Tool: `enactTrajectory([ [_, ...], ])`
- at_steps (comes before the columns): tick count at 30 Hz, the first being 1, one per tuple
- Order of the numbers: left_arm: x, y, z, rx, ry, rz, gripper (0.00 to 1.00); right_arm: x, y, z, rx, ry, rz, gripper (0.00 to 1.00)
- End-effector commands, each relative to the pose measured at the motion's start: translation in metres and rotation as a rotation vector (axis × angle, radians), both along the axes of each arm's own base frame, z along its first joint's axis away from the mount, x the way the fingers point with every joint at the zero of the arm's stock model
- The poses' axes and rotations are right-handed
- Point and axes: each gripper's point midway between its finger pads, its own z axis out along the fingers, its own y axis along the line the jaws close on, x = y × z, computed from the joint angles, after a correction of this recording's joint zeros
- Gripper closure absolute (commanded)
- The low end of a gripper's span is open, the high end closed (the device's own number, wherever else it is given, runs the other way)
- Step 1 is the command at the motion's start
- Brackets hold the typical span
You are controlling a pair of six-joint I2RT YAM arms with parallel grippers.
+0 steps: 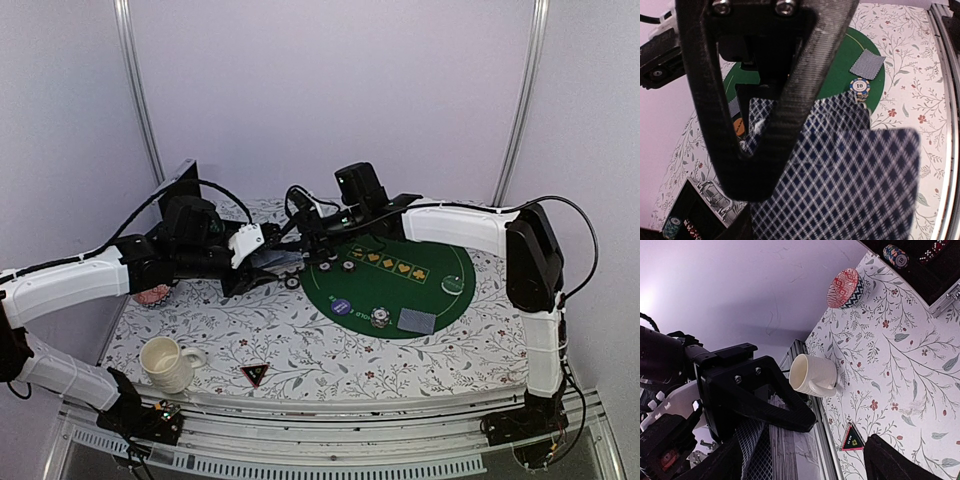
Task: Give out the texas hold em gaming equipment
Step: Pass from the left arm to the right
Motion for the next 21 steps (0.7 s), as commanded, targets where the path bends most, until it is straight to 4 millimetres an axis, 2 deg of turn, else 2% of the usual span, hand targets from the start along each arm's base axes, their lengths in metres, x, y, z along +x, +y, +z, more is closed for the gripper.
enactTrajectory([
  [1,0.004,0.000,0.003,-0.001,-0.019,0.005,0.56,-0.006,0.006,0.002,0.037,0.027,0.036,0.15],
  [4,0.004,0.000,0.003,-0.001,-0.020,0.006,0.56,-0.009,0.005,0.002,0.038,0.036,0.046,0.21],
  [9,0.004,0.000,0.002,0.002,-0.018,0.007,0.56,-0.013,0.007,0.002,0.041,0.045,0.059,0.39],
  [16,0.005,0.001,0.001,0.007,-0.020,0.013,0.56,-0.018,0.010,0.001,0.046,0.058,0.078,0.45],
  [21,0.006,0.001,0.001,0.008,-0.022,0.014,0.56,-0.021,0.011,0.000,0.045,0.068,0.090,0.57],
])
